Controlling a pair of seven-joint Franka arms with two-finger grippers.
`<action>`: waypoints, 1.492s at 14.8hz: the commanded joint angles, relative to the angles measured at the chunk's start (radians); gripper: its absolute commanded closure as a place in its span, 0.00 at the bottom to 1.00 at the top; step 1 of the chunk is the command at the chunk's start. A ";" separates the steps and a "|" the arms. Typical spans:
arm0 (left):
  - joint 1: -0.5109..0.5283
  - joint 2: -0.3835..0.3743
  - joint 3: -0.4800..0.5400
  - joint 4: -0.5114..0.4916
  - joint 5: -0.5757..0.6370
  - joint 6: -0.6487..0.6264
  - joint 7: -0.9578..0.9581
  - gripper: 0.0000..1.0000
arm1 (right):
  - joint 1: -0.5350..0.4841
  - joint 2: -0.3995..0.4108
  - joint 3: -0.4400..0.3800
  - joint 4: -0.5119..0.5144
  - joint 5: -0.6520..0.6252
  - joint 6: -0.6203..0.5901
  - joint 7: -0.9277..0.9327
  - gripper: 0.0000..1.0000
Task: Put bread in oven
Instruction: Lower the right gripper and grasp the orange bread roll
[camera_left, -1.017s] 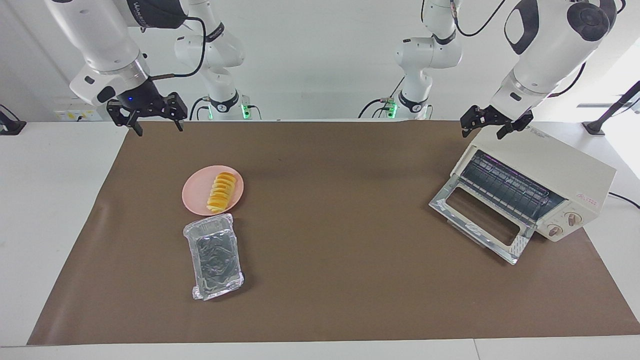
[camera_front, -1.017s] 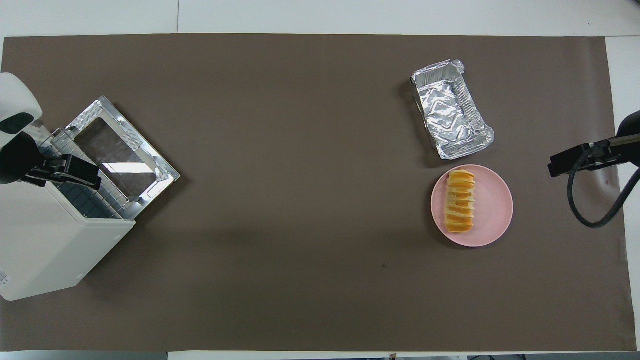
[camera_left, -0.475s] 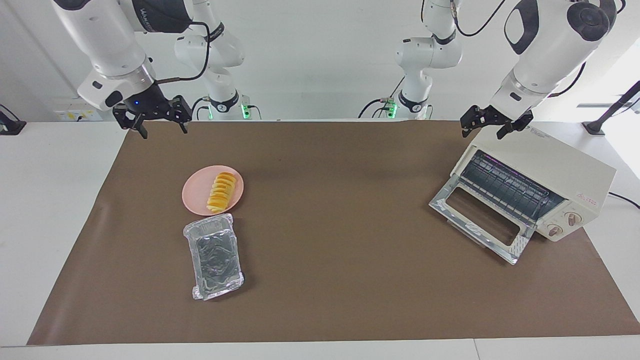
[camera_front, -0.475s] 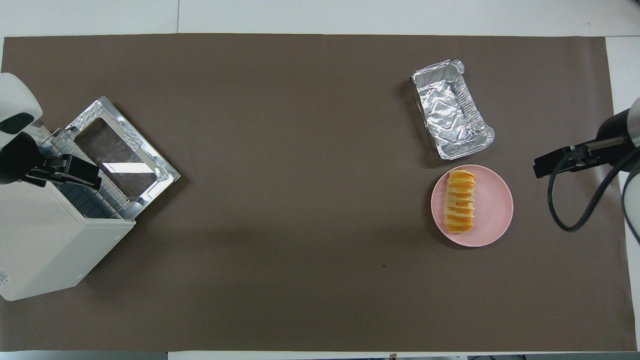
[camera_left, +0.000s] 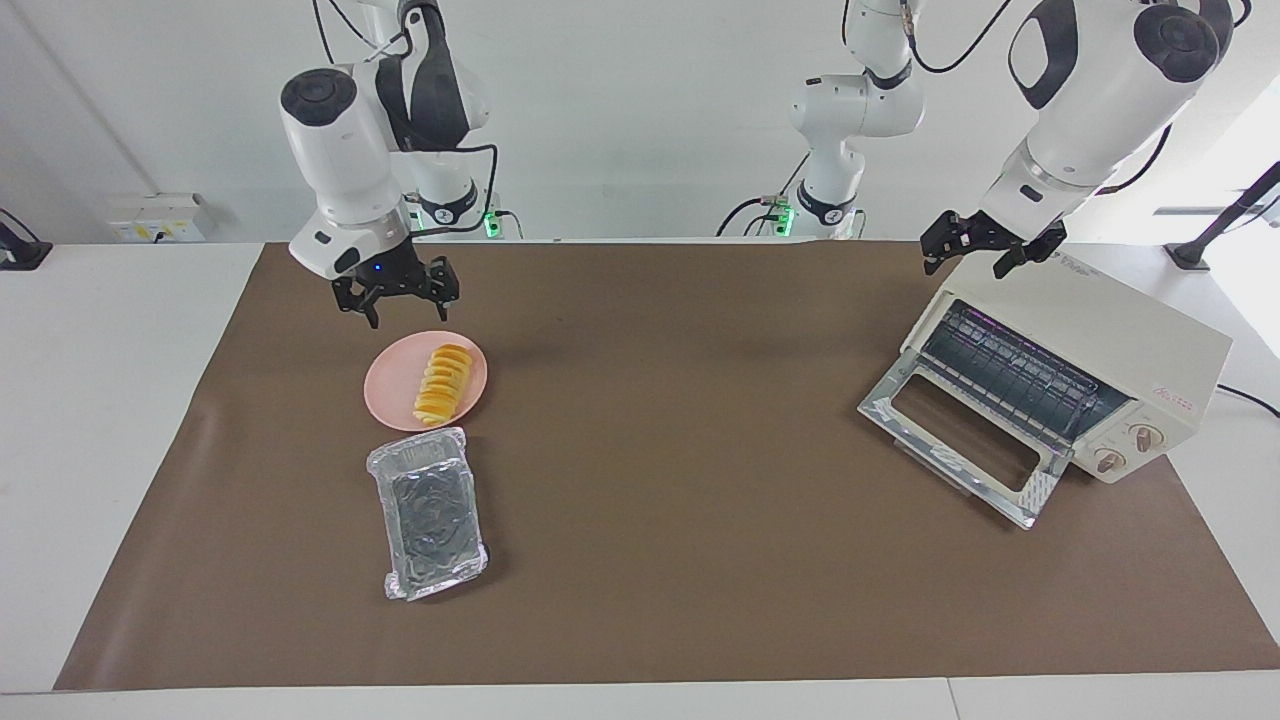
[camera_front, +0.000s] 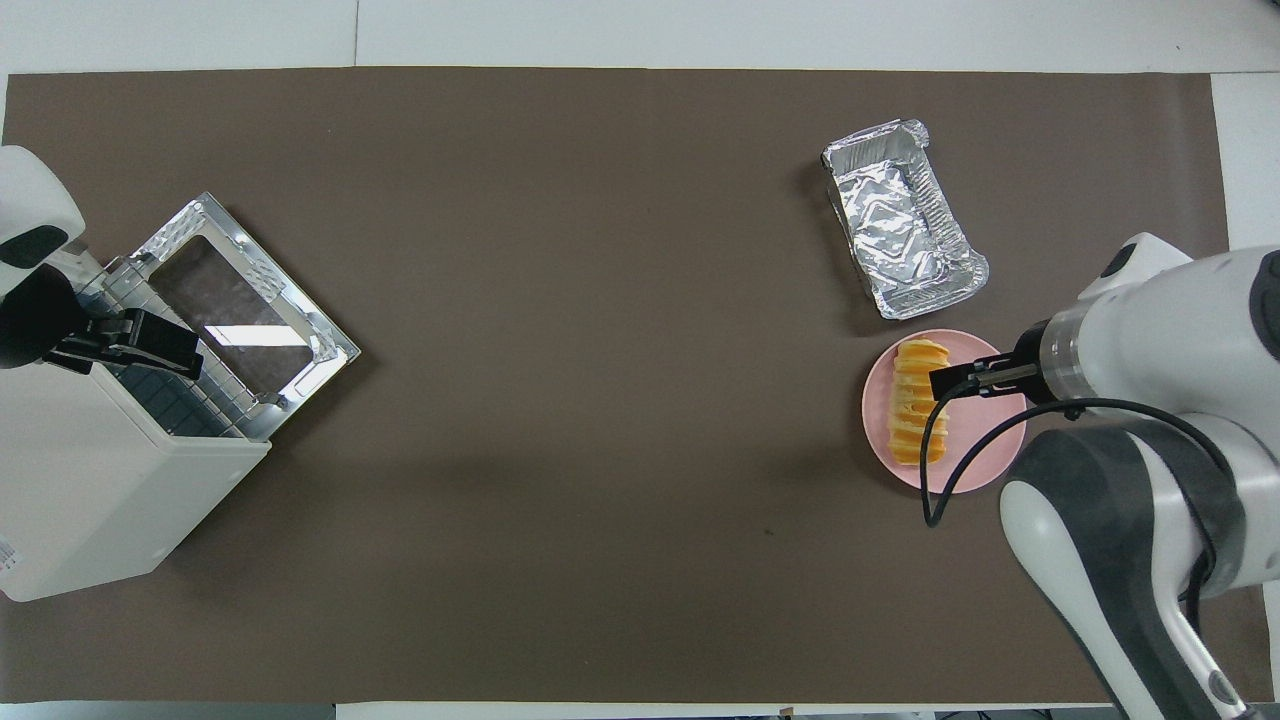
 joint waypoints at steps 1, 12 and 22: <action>0.005 -0.017 -0.001 -0.009 0.016 0.010 0.009 0.00 | -0.008 0.041 0.000 -0.106 0.017 0.165 0.009 0.00; 0.005 -0.017 -0.001 -0.009 0.016 0.010 0.009 0.00 | -0.016 0.219 -0.002 -0.152 0.015 0.431 0.011 0.00; 0.005 -0.017 -0.001 -0.009 0.016 0.010 0.009 0.00 | -0.010 0.217 -0.002 -0.130 0.014 0.378 0.032 1.00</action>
